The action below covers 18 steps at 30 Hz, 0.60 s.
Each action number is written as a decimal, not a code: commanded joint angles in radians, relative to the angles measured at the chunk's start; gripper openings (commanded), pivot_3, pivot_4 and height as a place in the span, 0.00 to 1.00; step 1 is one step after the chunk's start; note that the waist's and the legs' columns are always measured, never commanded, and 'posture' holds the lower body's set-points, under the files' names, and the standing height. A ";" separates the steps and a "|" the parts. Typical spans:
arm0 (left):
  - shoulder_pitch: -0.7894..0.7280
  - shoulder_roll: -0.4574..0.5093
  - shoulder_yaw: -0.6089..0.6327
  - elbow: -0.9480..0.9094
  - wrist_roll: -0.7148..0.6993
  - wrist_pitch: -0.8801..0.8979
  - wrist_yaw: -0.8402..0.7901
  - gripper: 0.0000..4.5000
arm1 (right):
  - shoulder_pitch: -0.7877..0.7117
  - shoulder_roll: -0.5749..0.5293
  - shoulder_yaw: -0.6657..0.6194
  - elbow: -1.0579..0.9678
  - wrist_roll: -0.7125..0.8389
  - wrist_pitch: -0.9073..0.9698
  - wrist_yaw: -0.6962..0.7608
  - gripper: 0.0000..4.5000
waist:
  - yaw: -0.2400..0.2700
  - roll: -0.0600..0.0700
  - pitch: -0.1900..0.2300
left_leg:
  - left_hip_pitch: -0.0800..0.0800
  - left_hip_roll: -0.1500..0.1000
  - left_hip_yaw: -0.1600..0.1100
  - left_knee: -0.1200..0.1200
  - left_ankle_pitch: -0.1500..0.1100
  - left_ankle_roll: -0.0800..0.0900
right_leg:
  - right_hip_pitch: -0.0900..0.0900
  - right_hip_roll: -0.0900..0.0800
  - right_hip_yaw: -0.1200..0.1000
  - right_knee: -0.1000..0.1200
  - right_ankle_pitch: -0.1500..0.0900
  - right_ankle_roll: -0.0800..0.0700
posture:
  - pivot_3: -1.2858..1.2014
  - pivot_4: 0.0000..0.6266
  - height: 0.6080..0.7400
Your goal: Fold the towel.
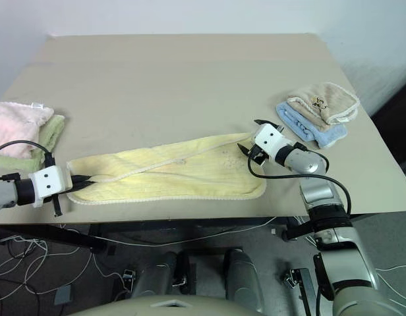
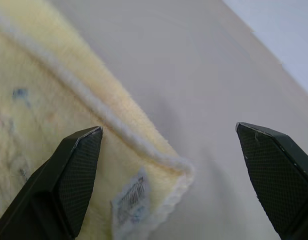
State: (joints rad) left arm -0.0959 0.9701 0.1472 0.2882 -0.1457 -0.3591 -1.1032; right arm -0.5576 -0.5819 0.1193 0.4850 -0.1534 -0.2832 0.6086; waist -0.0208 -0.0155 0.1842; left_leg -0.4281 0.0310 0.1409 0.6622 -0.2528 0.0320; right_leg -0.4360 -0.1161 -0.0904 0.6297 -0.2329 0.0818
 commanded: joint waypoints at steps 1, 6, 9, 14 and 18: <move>-0.007 -0.002 0.035 -0.035 -0.044 0.022 0.009 0.01 | -0.070 -0.050 0.045 0.090 -0.098 -0.131 -0.033 1.00 | 0.000 0.000 0.000 | 0.000 0.000 0.000 0.000 0.000 0.000 | 0.000 0.000 0.000 0.000 0.000 0.000 | 0.52 0.24 1.00; -0.005 -0.005 0.028 -0.047 -0.043 0.032 0.022 0.01 | -0.173 -0.060 0.106 0.270 -0.201 -0.241 -0.105 1.00 | -0.001 0.000 0.000 | 0.000 0.000 0.000 0.000 0.000 0.000 | 0.000 0.001 0.000 0.000 0.000 0.000 | 0.52 0.24 1.00; 0.001 -0.008 0.025 -0.055 -0.042 0.034 0.029 0.00 | -0.218 -0.058 0.142 0.345 -0.251 -0.290 -0.140 0.96 | -0.001 0.000 0.000 | 0.001 0.000 0.000 0.001 0.000 0.000 | 0.001 0.001 0.000 0.000 0.000 0.000 | 0.52 0.24 1.00; 0.021 -0.012 0.034 -0.072 -0.044 0.039 0.040 0.00 | -0.243 -0.060 0.165 0.392 -0.273 -0.347 -0.149 0.68 | -0.001 0.000 0.000 | 0.001 0.000 0.000 0.001 0.000 0.000 | 0.001 0.001 0.000 0.000 0.000 0.000 | 0.52 0.24 1.00; 0.033 -0.010 0.038 -0.082 -0.046 0.047 0.048 0.00 | -0.251 -0.064 0.169 0.402 -0.271 -0.371 -0.141 0.35 | -0.001 0.000 0.000 | 0.001 0.000 0.000 0.001 0.000 0.000 | 0.001 0.001 0.000 0.000 0.000 0.000 | 0.52 0.24 1.00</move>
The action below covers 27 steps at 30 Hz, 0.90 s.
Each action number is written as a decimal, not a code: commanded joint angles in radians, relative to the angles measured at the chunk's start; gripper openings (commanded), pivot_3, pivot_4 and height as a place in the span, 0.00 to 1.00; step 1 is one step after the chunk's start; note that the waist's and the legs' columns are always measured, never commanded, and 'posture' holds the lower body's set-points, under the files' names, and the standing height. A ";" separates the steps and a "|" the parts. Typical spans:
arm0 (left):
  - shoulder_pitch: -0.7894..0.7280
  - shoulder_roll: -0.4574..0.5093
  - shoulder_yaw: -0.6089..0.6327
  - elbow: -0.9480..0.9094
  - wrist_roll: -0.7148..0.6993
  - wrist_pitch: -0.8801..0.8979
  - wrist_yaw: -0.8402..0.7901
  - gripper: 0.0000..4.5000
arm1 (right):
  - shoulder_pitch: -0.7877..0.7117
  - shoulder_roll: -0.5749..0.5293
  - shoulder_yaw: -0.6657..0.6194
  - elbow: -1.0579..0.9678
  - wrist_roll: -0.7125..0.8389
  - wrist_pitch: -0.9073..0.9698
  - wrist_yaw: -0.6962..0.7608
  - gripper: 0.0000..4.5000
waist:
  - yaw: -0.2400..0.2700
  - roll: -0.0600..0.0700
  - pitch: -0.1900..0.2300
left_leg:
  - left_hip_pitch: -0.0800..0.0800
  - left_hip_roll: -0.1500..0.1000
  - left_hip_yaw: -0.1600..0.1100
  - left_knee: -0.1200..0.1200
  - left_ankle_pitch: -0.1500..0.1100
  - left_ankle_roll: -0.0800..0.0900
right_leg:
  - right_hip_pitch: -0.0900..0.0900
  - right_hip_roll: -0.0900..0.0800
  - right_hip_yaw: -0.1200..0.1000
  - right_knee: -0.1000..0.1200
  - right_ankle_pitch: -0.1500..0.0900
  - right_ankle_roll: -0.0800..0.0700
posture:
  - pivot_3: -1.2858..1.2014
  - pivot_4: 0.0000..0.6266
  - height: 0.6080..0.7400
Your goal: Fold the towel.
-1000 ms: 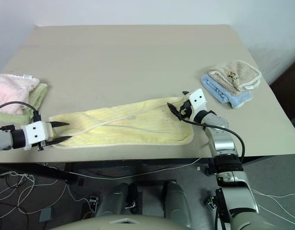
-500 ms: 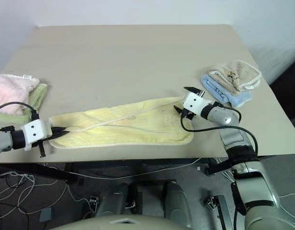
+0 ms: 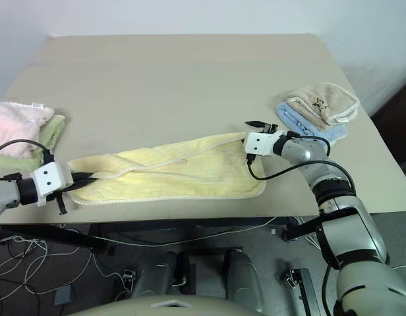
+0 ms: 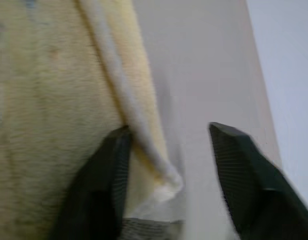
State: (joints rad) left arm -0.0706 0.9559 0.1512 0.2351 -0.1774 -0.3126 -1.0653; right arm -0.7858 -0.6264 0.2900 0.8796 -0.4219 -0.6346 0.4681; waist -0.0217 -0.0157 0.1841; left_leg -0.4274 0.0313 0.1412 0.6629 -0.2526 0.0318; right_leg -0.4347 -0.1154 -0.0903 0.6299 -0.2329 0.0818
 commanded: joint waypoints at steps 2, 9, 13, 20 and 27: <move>0.009 0.001 0.037 -0.033 -0.019 0.009 0.017 0.00 | -0.026 -0.023 -0.004 0.009 -0.001 -0.025 0.004 0.21 | 0.000 0.000 0.000 | 0.000 0.000 0.000 0.000 0.000 0.000 | 0.000 0.000 0.000 0.000 0.000 0.000 | 0.52 0.24 1.00; -0.001 -0.007 0.055 -0.036 -0.045 0.036 0.034 0.00 | -0.033 -0.038 -0.024 0.001 0.016 -0.029 0.011 0.01 | 0.000 0.000 0.000 | 0.000 0.000 0.000 0.000 0.000 0.000 | 0.000 0.000 0.000 0.000 0.000 0.000 | 0.52 0.24 1.00; -0.054 -0.025 0.076 -0.015 -0.047 0.035 0.077 0.00 | -0.041 -0.040 -0.045 -0.015 0.032 -0.022 -0.009 0.01 | 0.002 0.000 0.000 | 0.000 0.000 0.000 0.000 0.000 0.000 | 0.000 0.000 0.000 0.000 0.000 0.000 | 0.52 0.24 1.00; -0.340 -0.102 0.111 0.102 -0.042 0.081 0.263 0.00 | -0.145 -0.065 -0.107 0.010 0.040 0.023 -0.111 0.01 | 0.001 0.000 0.000 | 0.000 0.000 0.000 0.001 0.000 0.000 | 0.001 0.000 0.000 0.001 0.000 0.000 | 0.52 0.24 1.00; -0.683 -0.118 0.117 0.345 0.046 0.001 0.500 0.00 | -0.299 -0.141 -0.159 0.040 0.059 0.024 -0.207 0.01 | 0.000 0.000 0.001 | 0.000 0.000 0.002 0.002 0.000 0.000 | 0.001 0.001 0.000 0.000 0.000 0.001 | 0.52 0.24 1.00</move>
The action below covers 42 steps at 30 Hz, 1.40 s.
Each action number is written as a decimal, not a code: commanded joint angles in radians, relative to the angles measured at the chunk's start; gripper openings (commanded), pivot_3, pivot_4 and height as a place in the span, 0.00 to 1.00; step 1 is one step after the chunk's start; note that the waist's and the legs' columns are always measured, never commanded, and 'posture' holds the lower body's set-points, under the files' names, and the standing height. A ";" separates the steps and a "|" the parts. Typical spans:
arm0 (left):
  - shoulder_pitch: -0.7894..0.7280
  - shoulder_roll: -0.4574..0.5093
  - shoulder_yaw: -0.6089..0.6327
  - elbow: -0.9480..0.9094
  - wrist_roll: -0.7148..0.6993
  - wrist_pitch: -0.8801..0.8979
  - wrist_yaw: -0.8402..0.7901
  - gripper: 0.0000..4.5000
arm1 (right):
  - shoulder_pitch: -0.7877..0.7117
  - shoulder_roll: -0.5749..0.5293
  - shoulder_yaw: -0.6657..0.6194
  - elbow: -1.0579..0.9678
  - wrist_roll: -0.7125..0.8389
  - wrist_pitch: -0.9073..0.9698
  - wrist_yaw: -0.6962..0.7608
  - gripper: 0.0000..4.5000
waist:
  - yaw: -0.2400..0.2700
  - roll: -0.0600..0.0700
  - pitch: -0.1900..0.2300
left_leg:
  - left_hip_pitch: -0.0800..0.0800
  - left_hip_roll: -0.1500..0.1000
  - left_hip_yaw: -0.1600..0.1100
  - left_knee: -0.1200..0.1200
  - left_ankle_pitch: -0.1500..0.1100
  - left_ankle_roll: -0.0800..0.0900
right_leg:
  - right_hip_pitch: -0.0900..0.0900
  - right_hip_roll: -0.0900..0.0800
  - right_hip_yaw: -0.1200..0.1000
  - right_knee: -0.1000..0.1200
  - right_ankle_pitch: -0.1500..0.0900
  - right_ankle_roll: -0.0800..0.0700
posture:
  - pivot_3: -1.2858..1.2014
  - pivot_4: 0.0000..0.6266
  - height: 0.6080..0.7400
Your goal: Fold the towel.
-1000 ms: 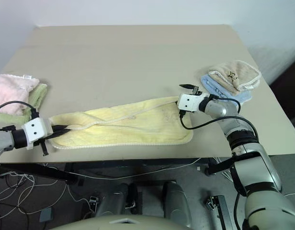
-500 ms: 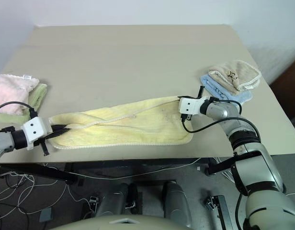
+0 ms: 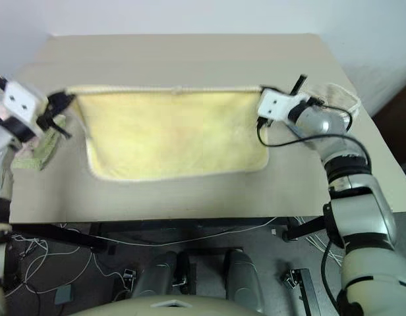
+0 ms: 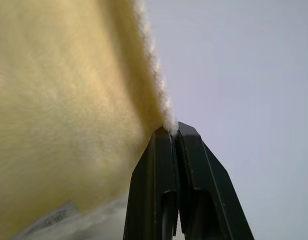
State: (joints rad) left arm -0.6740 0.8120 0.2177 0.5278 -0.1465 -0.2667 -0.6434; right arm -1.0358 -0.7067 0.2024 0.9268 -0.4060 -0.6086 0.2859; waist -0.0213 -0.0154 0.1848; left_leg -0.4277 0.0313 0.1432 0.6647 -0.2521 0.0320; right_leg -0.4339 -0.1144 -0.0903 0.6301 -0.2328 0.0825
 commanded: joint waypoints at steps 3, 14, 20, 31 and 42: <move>-0.105 0.044 0.078 0.055 -0.036 -0.021 0.045 0.00 | -0.045 -0.087 -0.119 -0.059 0.142 0.001 0.078 0.01 | -0.001 0.000 0.000 | 0.000 0.000 0.003 0.000 0.000 0.000 | 0.000 0.000 0.000 0.000 0.000 0.001 | 0.52 0.24 1.00; 0.585 0.191 0.275 -0.446 -0.406 0.378 -0.458 0.00 | 0.555 -0.285 -0.230 -0.763 0.737 0.517 0.814 0.01 | -0.018 0.001 0.001 | 0.001 0.001 -0.003 0.001 -0.001 0.001 | 0.002 -0.001 0.001 0.000 -0.001 0.002 | 0.52 0.24 1.00; 0.854 0.235 0.391 -0.603 -0.456 0.547 -0.565 0.00 | 0.666 -0.379 -0.276 -0.872 0.827 0.708 0.941 0.01 | -0.016 0.001 0.000 | 0.002 0.001 -0.005 0.001 -0.006 0.003 | 0.002 -0.005 0.000 -0.001 -0.003 -0.001 | 0.52 0.24 1.00; 0.565 0.168 0.195 -0.400 -0.231 0.427 -0.369 0.00 | 0.372 -0.188 -0.101 -0.540 0.543 0.540 0.862 0.01 | -0.013 0.002 0.000 | 0.001 0.000 -0.004 0.000 -0.003 -0.002 | 0.000 -0.004 0.000 -0.001 -0.001 -0.002 | 0.52 0.24 1.00; 0.292 0.106 -0.017 -0.053 -0.027 0.256 -0.279 0.00 | 0.077 0.010 0.004 -0.006 0.269 0.247 0.585 0.01 | -0.022 0.002 0.001 | -0.001 0.000 0.000 0.001 -0.001 0.001 | -0.001 -0.001 0.000 0.001 0.000 0.000 | 0.52 0.24 1.00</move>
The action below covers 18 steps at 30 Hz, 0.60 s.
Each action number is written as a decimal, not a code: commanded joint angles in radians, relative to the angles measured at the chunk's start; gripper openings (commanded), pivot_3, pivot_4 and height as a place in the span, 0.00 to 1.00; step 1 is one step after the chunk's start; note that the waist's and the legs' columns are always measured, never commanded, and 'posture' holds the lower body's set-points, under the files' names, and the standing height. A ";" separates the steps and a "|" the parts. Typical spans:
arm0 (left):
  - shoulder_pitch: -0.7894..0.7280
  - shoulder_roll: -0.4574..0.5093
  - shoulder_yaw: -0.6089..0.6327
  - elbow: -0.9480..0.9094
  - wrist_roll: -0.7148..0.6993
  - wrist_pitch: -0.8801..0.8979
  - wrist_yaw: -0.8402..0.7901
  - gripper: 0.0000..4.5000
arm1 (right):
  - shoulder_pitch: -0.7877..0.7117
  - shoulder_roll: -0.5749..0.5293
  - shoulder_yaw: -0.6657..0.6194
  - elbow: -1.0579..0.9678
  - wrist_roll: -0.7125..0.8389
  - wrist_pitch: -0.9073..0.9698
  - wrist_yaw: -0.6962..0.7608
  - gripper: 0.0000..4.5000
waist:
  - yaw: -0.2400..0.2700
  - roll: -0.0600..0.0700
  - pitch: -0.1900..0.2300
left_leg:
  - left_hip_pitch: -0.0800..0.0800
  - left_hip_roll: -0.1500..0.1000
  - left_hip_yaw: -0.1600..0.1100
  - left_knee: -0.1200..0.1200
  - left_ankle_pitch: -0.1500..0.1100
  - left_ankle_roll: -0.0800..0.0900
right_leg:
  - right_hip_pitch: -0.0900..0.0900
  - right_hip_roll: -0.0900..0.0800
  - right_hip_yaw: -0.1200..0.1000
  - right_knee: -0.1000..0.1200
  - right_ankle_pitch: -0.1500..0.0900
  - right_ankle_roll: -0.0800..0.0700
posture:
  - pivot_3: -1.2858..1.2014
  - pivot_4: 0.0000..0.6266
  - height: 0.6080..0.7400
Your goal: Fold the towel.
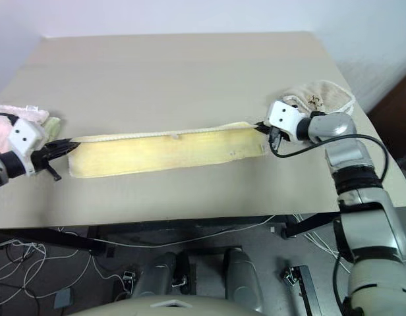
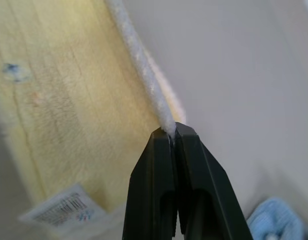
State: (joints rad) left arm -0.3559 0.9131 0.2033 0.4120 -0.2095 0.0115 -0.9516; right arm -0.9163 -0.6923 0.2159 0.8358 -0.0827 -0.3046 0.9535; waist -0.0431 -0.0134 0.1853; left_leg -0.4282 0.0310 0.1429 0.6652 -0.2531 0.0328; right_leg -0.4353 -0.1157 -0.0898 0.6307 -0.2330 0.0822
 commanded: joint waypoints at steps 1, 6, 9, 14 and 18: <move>-0.035 0.002 -0.009 0.078 0.041 -0.026 0.031 0.00 | -0.052 0.001 -0.006 0.108 -0.066 -0.074 -0.098 0.01 | 0.001 0.000 0.000 | 0.000 0.000 0.000 0.000 0.000 0.000 | 0.000 0.000 0.000 0.000 0.000 0.000 | 0.52 0.24 1.00; -0.030 -0.007 -0.010 0.086 0.025 -0.011 0.016 0.23 | -0.066 0.013 -0.037 0.168 -0.066 -0.105 -0.157 0.10 | 0.000 0.000 0.000 | 0.000 0.000 0.001 0.000 0.000 0.000 | 0.000 0.000 0.000 0.000 0.000 0.000 | 0.52 0.24 1.00; -0.016 -0.005 -0.006 0.083 0.023 -0.002 0.016 0.45 | -0.059 0.005 -0.050 0.171 -0.062 -0.117 -0.168 0.27 | -0.001 0.000 0.000 | 0.000 0.000 0.000 0.000 0.000 0.000 | 0.000 0.000 0.000 0.000 0.000 0.000 | 0.52 0.24 1.00; -0.006 -0.008 0.009 0.081 0.012 0.005 0.025 0.82 | -0.036 -0.006 -0.079 0.143 -0.053 -0.153 -0.196 0.64 | 0.000 0.000 0.000 | 0.000 0.000 0.000 0.000 0.000 0.000 | 0.000 0.000 0.000 0.000 0.000 0.000 | 0.52 0.24 1.00; -0.003 -0.007 0.010 0.088 0.044 -0.027 0.077 1.00 | -0.009 -0.031 -0.102 0.106 -0.051 -0.164 -0.209 0.93 | 0.000 0.000 0.000 | 0.000 0.000 0.000 0.000 0.000 0.000 | 0.001 0.000 0.000 0.000 0.000 0.000 | 0.52 0.24 1.00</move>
State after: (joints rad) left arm -0.3587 0.8897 0.1826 0.5089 -0.1817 0.0105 -0.9061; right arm -0.9297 -0.6898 0.1494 0.9828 -0.1518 -0.4513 0.7566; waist -0.0429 -0.0134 0.1854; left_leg -0.4277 0.0311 0.1429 0.6654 -0.2529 0.0329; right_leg -0.4346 -0.1158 -0.0893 0.6310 -0.2330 0.0826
